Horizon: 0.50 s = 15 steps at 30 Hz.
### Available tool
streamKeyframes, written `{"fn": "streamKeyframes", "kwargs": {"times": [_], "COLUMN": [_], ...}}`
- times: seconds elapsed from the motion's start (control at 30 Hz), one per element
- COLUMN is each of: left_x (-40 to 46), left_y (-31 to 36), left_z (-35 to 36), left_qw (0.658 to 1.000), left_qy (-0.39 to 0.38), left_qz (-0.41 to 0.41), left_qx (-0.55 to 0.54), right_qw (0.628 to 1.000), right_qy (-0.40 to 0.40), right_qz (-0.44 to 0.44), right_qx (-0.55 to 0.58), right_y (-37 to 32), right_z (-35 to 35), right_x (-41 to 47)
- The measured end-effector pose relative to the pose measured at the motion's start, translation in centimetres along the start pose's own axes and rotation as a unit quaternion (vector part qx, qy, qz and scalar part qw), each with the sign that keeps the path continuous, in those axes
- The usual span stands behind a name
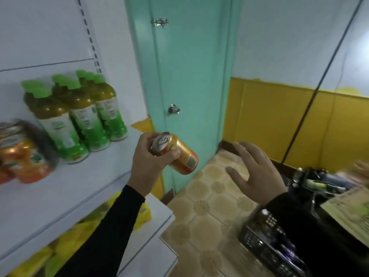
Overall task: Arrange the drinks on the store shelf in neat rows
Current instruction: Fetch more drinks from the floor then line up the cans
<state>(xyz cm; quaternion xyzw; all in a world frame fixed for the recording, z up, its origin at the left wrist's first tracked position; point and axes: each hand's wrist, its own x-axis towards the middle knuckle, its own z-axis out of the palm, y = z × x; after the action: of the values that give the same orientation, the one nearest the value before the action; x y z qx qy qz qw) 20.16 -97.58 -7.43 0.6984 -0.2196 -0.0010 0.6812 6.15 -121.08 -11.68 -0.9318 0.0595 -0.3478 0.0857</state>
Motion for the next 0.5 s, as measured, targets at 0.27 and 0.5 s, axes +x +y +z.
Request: {"fn": "streamKeyframes", "kwargs": {"times": [0.27, 0.5], "left_x": [-0.3, 1.1], "left_y": [-5.7, -12.5], "left_z": [19.7, 34.0], "left_qw": [0.987, 0.937], "left_qy": [-0.138, -0.3], "left_qz": [-0.033, -0.042], "left_qx": [0.071, 0.175], "right_qw": [0.985, 0.95], "right_qy": [-0.066, -0.102], "right_qz": [0.143, 0.276], "right_qx": [-0.067, -0.108], "right_y": [17.1, 27.3], "right_z": [-2.8, -1.4], "right_x": [-9.4, -15.8]}}
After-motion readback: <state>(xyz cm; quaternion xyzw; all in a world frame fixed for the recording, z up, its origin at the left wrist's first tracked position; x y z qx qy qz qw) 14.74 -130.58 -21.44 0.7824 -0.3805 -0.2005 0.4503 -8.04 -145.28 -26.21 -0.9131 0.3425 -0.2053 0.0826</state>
